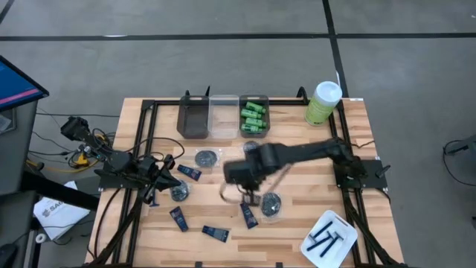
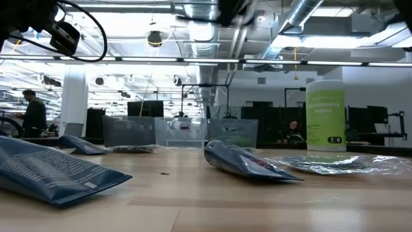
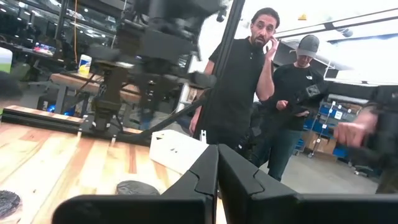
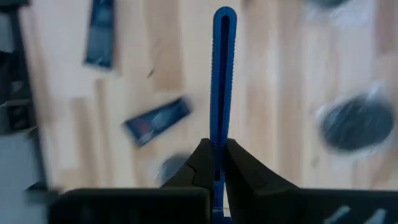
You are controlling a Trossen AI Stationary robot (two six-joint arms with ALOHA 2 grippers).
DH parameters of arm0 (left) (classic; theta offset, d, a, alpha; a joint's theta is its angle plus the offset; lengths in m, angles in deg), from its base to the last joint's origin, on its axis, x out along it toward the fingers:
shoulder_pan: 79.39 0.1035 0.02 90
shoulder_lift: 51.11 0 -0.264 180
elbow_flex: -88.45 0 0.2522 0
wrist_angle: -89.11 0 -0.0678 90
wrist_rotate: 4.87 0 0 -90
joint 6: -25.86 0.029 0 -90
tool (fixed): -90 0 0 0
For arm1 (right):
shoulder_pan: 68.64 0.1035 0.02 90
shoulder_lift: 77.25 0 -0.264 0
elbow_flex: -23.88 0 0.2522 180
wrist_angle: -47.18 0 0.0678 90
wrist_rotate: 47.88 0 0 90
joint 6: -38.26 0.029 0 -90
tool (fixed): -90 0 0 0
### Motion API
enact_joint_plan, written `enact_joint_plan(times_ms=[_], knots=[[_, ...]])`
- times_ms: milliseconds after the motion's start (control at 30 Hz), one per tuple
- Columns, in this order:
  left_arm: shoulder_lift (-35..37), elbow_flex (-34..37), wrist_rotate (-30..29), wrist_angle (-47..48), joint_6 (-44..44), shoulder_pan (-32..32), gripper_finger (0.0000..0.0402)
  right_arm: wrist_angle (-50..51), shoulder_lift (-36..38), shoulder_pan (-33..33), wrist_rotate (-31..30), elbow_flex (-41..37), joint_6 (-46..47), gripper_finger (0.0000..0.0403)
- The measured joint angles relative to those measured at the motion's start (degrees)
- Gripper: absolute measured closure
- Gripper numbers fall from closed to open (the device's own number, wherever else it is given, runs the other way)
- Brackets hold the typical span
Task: Pick & Place Travel size toiletries
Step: Put the blue razor into the white bin
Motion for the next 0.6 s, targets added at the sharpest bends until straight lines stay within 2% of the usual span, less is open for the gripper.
enact_joint_plan(times_ms=[267, 467, 600], knots=[[0.0, 0.0, 0.0, 0.0, 0.0, 0.0, 0.0399, 5.6, 5.8, 14.9, -2.9, -1.2, 23.9, 0.0396], [0.0, 0.0, 0.0, -0.1, 0.0, 0.0, 0.0399, 6.0, 5.8, 26.4, -3.5, -4.9, 48.5, 0.0394], [0.0, 0.0, 0.1, -0.2, 0.0, 0.0, 0.0399, 6.0, 5.8, 33.5, -3.5, -9.2, 69.2, 0.0394]])
